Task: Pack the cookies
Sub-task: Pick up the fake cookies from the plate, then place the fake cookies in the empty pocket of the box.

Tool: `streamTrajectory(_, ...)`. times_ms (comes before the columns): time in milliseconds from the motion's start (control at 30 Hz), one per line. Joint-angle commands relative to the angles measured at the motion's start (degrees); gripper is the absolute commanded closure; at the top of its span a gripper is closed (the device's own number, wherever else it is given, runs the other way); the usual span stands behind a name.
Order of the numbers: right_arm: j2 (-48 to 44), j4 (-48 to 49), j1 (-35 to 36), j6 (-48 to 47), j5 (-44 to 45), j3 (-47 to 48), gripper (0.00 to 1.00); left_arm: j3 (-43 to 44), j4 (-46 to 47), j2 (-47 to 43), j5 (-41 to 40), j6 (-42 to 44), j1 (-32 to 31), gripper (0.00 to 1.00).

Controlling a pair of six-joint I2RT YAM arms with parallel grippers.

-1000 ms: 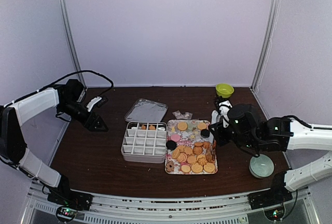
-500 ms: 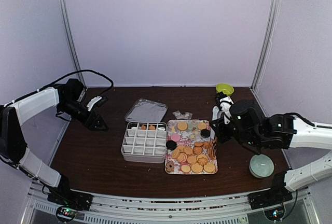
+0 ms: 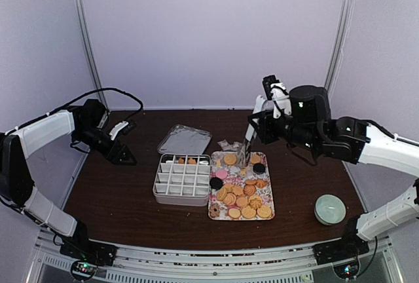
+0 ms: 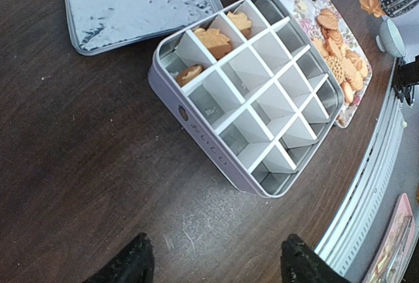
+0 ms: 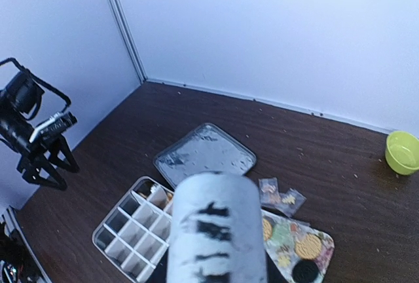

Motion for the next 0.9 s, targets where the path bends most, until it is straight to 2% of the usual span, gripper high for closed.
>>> streamTrajectory(0, 9.7, 10.1, -1.5, -1.0, -7.4, 7.8, 1.00, -0.2, -0.1, -1.1, 0.2, 0.6, 0.0, 0.31)
streamTrajectory(167, 21.4, 12.9, -3.0, -0.8, -11.8, 17.1, 1.00, -0.7, -0.9, -1.5, 0.1, 1.3, 0.0, 0.31)
streamTrajectory(333, 29.1, 13.6, -3.9, -0.9, -13.7, 22.6, 1.00, -1.2, -0.9, -2.1, -0.2, 2.2, 0.0, 0.31)
streamTrajectory(867, 34.5, 15.8, -7.4, -1.0, -15.3, 21.5, 1.00, -1.0, -0.9, -1.3, -0.7, 2.8, 0.0, 0.31)
